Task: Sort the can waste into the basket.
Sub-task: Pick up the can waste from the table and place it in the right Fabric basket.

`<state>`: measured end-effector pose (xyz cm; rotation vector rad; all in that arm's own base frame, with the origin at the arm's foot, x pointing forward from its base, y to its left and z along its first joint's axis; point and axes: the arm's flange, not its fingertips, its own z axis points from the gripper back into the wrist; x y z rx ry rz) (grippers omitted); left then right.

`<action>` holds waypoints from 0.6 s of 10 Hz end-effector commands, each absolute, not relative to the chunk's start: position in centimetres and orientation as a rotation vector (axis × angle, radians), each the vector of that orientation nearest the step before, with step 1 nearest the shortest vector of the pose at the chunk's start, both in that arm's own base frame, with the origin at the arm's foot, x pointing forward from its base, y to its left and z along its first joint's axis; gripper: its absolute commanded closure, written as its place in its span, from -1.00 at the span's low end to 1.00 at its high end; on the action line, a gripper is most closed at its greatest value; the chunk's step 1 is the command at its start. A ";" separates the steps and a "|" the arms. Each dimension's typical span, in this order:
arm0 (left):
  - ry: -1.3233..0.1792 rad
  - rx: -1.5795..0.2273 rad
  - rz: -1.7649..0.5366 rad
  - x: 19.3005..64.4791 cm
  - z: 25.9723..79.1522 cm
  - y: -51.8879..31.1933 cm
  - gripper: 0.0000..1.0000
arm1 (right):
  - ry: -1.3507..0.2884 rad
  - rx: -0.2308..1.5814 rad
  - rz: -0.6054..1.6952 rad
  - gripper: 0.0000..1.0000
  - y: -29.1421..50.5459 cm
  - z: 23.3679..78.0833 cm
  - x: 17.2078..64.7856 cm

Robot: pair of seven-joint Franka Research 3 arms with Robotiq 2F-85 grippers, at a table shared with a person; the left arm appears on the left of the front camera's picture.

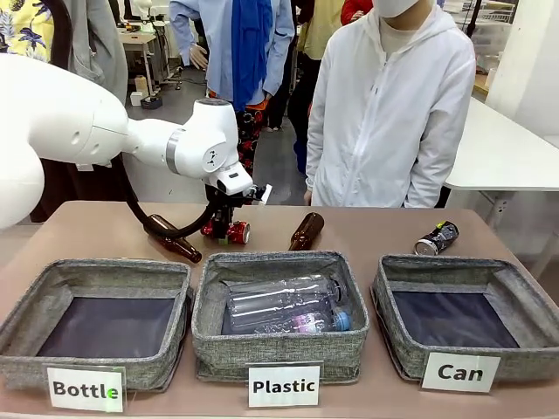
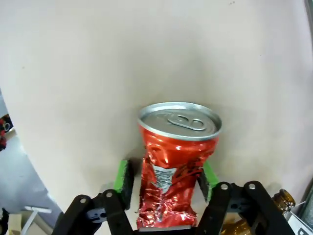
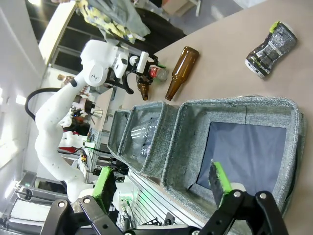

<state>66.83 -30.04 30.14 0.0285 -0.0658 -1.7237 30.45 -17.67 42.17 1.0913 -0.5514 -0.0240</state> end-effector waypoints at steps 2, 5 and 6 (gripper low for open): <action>-0.052 0.041 -1.715 67.2 29.6 -29.6 0.69 | -0.586 1.106 -0.006 -1.00 -17.7 42.1 30.7; -0.051 0.033 -1.704 67.2 29.9 -29.4 1.00 | -0.586 1.106 -0.006 -1.00 -17.7 42.1 30.7; -0.051 0.036 -1.704 67.3 30.1 -29.3 1.00 | -0.586 1.106 -0.006 -1.00 -17.7 42.1 30.7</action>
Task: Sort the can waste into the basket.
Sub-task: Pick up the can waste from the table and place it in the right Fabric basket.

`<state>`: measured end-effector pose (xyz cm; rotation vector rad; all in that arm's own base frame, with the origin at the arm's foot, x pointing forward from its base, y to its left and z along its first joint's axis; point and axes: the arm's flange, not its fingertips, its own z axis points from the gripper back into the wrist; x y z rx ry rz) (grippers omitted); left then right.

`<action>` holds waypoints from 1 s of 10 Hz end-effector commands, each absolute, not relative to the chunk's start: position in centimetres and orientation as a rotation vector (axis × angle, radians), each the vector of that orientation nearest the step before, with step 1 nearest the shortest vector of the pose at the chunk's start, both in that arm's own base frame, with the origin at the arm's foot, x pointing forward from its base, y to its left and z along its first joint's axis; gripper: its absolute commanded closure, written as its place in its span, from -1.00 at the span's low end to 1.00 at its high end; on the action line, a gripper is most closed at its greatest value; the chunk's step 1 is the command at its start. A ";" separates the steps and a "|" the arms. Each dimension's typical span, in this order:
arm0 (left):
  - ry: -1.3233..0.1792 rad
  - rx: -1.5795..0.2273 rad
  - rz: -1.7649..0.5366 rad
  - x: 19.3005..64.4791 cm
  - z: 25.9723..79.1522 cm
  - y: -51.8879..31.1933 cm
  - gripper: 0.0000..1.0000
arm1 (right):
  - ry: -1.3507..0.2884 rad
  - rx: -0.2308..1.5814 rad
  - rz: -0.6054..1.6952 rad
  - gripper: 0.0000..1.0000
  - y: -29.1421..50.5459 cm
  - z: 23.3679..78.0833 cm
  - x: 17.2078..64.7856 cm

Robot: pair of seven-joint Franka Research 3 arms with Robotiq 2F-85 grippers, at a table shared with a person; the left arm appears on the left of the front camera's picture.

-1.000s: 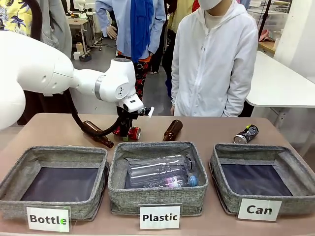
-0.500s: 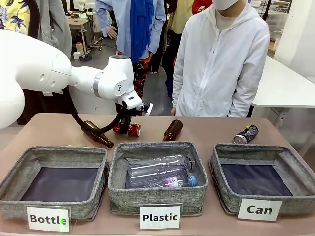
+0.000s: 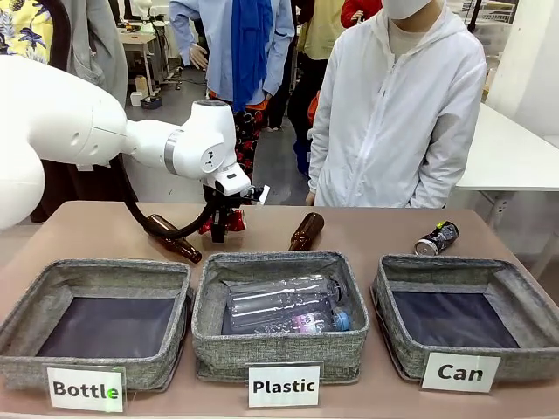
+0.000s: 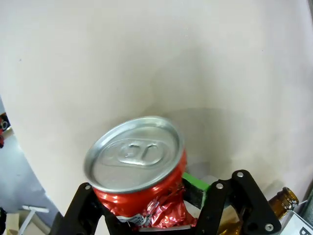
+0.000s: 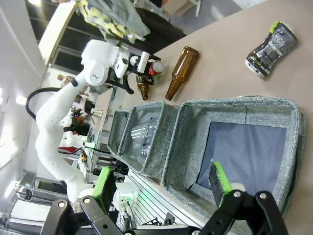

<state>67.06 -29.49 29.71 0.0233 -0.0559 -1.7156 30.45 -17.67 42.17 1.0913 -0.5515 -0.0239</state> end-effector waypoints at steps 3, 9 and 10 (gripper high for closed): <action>-0.096 0.012 -1.696 65.7 34.8 -27.6 1.00 | -0.586 1.106 -0.006 -1.00 -17.7 42.1 30.7; -0.346 -0.020 -1.804 46.8 48.3 -18.5 1.00 | -0.586 1.106 -0.006 -1.00 -17.7 42.1 30.7; -0.366 -0.009 -1.856 43.9 48.0 -16.7 1.00 | -0.586 1.106 -0.006 -1.00 -17.7 42.1 30.7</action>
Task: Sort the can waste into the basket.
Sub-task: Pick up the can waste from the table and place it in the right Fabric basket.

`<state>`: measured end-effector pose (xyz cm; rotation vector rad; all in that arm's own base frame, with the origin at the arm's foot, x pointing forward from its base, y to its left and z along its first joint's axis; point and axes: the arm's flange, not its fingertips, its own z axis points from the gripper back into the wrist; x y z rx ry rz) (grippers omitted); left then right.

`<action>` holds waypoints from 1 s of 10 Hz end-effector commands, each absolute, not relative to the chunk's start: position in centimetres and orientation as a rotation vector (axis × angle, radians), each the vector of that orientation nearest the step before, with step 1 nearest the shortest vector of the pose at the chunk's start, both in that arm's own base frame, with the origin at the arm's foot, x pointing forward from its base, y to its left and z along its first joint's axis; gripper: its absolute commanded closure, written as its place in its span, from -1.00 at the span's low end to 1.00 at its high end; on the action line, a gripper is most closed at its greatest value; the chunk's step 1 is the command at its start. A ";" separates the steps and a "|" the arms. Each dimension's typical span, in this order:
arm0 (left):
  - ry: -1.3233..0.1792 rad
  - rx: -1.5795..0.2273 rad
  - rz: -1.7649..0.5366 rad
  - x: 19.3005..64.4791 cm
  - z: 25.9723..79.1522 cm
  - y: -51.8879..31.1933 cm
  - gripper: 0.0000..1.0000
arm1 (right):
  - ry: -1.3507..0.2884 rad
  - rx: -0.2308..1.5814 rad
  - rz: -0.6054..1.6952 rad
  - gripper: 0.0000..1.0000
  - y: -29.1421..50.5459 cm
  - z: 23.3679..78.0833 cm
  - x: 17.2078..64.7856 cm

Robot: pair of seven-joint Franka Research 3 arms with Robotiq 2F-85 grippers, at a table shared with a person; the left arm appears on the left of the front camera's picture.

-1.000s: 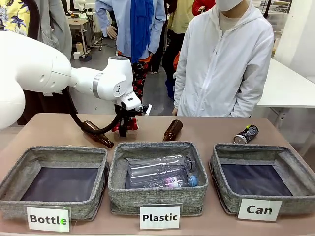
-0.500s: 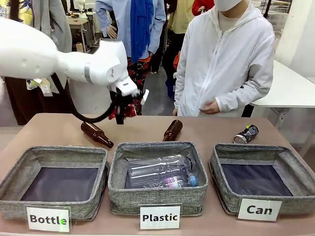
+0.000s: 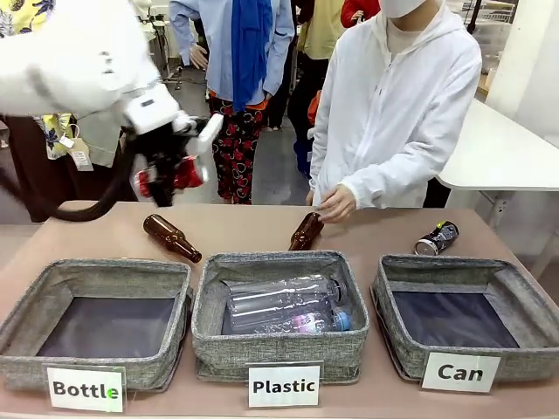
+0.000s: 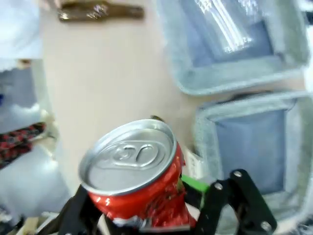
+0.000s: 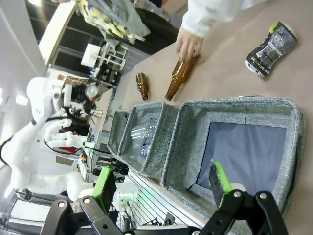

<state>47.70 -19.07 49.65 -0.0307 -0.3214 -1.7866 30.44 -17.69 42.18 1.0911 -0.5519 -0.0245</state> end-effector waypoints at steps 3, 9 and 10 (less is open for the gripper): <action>-0.492 -0.033 -1.909 40.1 46.9 -11.3 1.00 | -0.586 1.106 -0.006 -1.00 -17.7 42.1 30.7; -0.468 -0.064 -1.975 41.9 46.0 -15.1 1.00 | -0.586 1.106 -0.006 -1.00 -17.7 42.1 30.7; -0.472 -0.047 -2.102 42.5 47.0 -18.5 1.00 | -0.586 1.106 -0.006 -1.00 -17.7 42.1 30.7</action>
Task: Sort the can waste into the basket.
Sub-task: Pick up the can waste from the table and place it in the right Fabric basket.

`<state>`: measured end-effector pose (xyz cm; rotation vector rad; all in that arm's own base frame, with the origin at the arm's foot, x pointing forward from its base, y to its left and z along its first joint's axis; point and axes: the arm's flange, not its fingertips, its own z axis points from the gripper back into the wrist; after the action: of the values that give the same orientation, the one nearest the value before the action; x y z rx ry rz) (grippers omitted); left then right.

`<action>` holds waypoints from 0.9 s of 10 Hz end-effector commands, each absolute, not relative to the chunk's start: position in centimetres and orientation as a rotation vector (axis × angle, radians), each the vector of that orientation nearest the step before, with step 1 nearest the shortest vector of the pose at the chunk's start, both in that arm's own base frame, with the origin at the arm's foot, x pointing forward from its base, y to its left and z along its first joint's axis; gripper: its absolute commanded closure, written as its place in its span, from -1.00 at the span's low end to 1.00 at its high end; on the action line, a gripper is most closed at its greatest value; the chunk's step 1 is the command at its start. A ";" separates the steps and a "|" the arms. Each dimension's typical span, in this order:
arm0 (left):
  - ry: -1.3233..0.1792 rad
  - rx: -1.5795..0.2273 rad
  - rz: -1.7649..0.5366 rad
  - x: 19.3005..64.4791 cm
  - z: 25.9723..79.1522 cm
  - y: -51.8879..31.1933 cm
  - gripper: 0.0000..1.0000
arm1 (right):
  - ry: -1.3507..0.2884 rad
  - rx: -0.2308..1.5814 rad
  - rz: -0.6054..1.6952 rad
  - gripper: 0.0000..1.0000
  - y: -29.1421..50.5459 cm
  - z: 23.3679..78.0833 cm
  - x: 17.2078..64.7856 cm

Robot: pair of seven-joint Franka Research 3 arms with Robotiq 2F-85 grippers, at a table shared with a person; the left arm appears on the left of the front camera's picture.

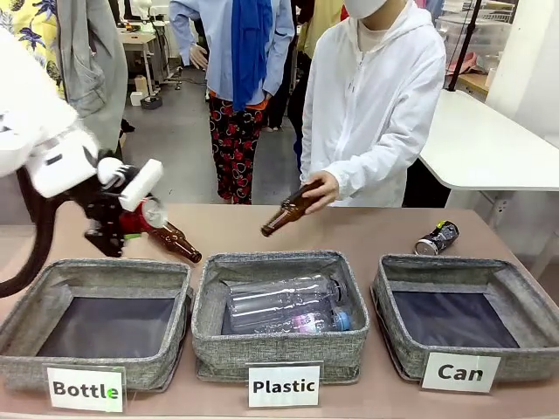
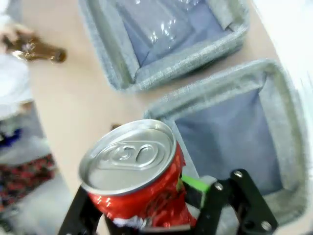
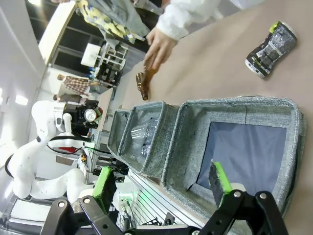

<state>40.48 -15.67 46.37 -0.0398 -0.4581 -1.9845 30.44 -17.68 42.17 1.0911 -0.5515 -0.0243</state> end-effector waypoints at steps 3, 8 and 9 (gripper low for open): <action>-0.480 0.067 -1.981 38.4 50.0 -6.6 1.00 | -0.586 1.106 -0.006 -1.00 -17.7 42.1 30.7; -1.053 0.080 -1.654 22.2 48.1 10.2 1.00 | -0.586 1.106 -0.006 -1.00 -17.7 42.1 30.7; -1.078 0.057 -1.615 21.0 46.3 11.0 1.00 | -0.586 1.106 -0.006 -1.00 -17.7 42.1 30.7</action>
<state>25.09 15.01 54.26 0.0782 -1.0331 -1.6620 30.43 -17.71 42.13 1.0914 -0.5512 -0.0252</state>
